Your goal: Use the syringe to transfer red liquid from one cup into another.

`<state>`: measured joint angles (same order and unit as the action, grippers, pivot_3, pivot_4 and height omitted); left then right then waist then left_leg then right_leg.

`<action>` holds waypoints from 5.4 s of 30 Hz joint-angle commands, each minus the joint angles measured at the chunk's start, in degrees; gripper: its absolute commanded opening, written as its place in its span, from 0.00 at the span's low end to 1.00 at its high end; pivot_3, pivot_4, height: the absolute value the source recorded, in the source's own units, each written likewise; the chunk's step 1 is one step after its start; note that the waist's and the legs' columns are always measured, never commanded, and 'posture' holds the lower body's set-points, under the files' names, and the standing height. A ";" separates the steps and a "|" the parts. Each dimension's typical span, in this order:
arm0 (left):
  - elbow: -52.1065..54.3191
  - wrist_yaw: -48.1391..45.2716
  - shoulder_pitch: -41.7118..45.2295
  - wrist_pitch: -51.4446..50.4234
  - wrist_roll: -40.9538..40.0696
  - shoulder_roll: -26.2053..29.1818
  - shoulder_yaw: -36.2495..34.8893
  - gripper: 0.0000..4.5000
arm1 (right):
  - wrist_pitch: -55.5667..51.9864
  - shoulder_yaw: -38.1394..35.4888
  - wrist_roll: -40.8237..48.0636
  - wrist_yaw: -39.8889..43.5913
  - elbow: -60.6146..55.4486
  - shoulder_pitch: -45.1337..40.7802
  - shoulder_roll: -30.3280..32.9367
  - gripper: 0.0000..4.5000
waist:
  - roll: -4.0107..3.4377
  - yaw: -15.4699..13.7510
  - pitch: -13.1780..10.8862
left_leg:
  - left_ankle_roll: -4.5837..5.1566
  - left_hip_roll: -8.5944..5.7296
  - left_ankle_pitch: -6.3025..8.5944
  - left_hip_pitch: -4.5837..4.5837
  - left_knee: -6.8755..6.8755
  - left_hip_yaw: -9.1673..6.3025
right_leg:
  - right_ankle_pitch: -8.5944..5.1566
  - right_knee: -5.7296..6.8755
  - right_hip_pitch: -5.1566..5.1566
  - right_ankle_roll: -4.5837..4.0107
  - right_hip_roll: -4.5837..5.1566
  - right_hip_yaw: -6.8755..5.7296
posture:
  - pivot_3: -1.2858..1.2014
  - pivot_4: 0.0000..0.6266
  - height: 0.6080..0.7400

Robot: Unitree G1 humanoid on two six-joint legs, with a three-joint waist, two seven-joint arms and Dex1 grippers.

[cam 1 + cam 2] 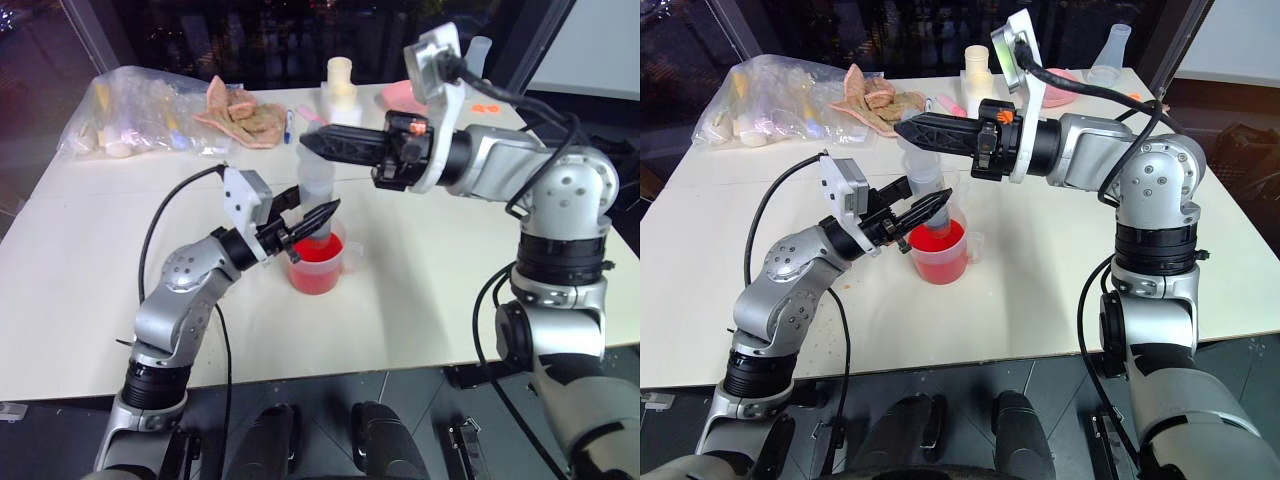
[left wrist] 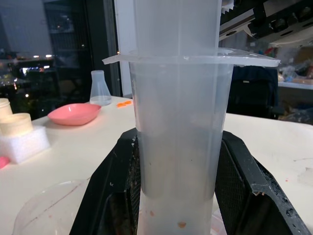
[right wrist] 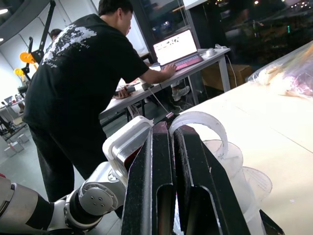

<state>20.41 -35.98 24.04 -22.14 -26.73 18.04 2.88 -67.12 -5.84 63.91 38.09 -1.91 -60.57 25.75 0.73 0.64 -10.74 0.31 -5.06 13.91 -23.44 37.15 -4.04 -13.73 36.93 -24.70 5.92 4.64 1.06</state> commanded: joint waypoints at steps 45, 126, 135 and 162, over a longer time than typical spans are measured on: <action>-8.51 6.99 21.86 -2.11 -2.97 1.16 -6.77 0.33 | 1.99 -11.11 10.04 -8.00 -10.02 12.24 7.03 0.60 | 0.03 -0.15 -0.02 | 0.18 0.00 0.11 -0.11 -0.10 0.00 | 0.01 -0.51 0.10 0.03 -0.03 -0.07 | 0.52 0.24 1.00; -30.40 3.50 23.10 20.13 9.10 -6.45 -5.30 0.33 | 16.54 9.05 -32.53 0.59 10.71 -4.71 -9.10 0.16 | 0.01 0.14 -0.01 | -0.31 -0.06 -0.18 -0.72 0.10 0.00 | 0.08 0.18 -0.74 0.12 0.00 -0.09 | 0.52 0.24 1.00; -26.93 3.70 23.12 16.26 7.95 -5.89 -6.29 0.33 | 16.30 9.24 -33.62 1.33 12.29 -4.01 -9.65 0.16 | 0.01 0.15 -0.01 | -0.32 -0.06 -0.19 -0.72 0.11 0.00 | 0.08 0.20 -0.74 0.12 0.00 -0.09 | 0.52 0.24 1.00; -23.13 3.88 20.86 12.43 7.05 -6.05 -6.46 0.33 | 13.22 3.08 -31.59 3.09 10.27 -7.65 -4.45 0.99 | 0.01 0.04 -0.01 | -0.35 -0.08 -0.20 -0.73 0.15 -0.01 | 0.08 0.22 -0.73 0.12 0.01 -0.09 | 0.52 0.24 1.00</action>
<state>-7.80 -32.20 43.46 -11.28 -17.62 12.11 -1.99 -52.64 -1.17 32.38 41.30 9.02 -67.26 19.61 0.74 0.68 -10.74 -0.04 -5.14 13.71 -24.16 37.31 -4.05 -13.65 37.15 -25.44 6.04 4.65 0.98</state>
